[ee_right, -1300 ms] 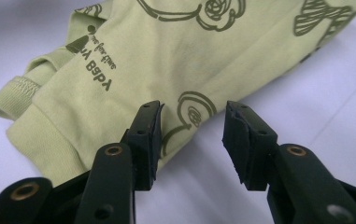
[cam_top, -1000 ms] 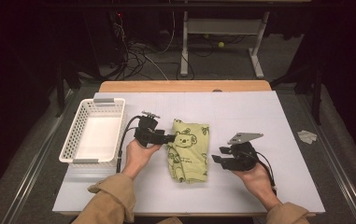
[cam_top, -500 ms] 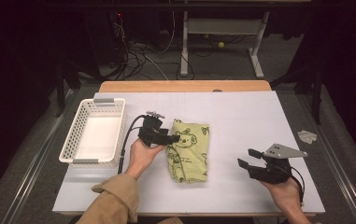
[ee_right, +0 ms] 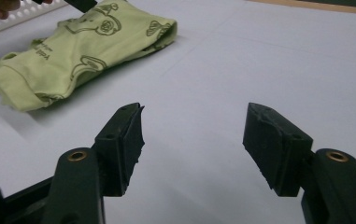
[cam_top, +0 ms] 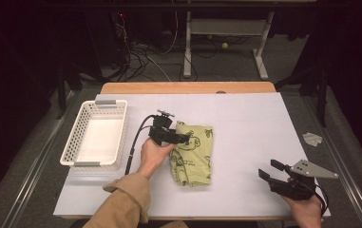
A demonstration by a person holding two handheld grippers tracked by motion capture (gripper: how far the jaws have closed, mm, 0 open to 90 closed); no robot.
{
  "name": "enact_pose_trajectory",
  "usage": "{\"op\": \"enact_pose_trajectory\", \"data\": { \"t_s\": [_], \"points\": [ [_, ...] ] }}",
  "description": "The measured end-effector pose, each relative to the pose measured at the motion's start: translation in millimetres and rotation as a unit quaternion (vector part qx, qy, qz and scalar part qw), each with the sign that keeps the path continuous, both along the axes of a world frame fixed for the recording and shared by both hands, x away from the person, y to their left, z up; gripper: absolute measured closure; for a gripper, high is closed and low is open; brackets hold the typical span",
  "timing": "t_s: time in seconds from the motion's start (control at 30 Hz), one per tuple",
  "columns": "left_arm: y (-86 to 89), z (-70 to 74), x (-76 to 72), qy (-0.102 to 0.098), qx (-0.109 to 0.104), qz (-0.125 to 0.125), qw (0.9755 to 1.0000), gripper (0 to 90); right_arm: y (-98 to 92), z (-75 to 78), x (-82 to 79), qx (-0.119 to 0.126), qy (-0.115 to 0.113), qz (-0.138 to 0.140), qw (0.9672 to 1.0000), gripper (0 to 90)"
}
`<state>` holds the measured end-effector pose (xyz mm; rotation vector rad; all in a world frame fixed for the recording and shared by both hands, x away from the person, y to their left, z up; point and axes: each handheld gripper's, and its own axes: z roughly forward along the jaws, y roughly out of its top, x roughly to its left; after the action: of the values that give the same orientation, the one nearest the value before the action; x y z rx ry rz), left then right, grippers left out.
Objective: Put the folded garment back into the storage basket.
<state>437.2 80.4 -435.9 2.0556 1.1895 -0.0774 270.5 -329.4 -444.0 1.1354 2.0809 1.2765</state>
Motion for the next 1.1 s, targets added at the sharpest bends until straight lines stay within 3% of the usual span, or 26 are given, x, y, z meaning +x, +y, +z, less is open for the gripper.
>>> {"op": "enact_pose_trajectory", "data": {
  "t_s": [0.03,0.1,0.47,0.63,0.77,0.87,1.0,1.1],
  "points": [
    [0.0,0.0,0.0,0.0,0.0,0.0,1.0,23.8,0.0,0.0,0.0,0.0,0.0,0.0,1.0,37.8],
    [0.1,-8.0,3.2,0.021,0.016,-0.003,0.9996,21.4,-6.0,-4.6,-5.0,-0.003,-0.002,-0.011,0.9999,36.4],
    [0.4,-19.1,-5.9,0.045,0.016,-0.02,0.9986,21.7,-16.1,-15.0,-17.1,0.001,-0.002,-0.027,0.9996,34.9],
    [-1.1,-19.2,-10.7,0.04,0.022,-0.025,0.9987,23.2,-20.4,-21.6,-24.1,0.0,-0.007,-0.035,0.9994,35.6],
    [-3.2,-20.3,-18.8,0.031,0.024,-0.025,0.9989,25.6,-24.3,-20.8,-27.6,0.012,-0.01,-0.047,0.9988,35.3],
    [-5.5,-21.1,-23.8,0.018,0.033,-0.025,0.999,27.6,-23.4,-21.2,-28.3,0.003,-0.01,-0.047,0.9988,35.3],
    [-11.4,-20.4,-30.5,-0.005,0.069,-0.033,0.997,30.2,-23.7,-22.0,-27.7,0.004,-0.007,-0.047,0.9988,35.5],
    [-12.6,-19.8,-32.0,-0.004,0.074,-0.032,0.9967,33.3,-23.5,-22.6,-27.2,0.003,-0.005,-0.045,0.999,35.6]
  ]
}}
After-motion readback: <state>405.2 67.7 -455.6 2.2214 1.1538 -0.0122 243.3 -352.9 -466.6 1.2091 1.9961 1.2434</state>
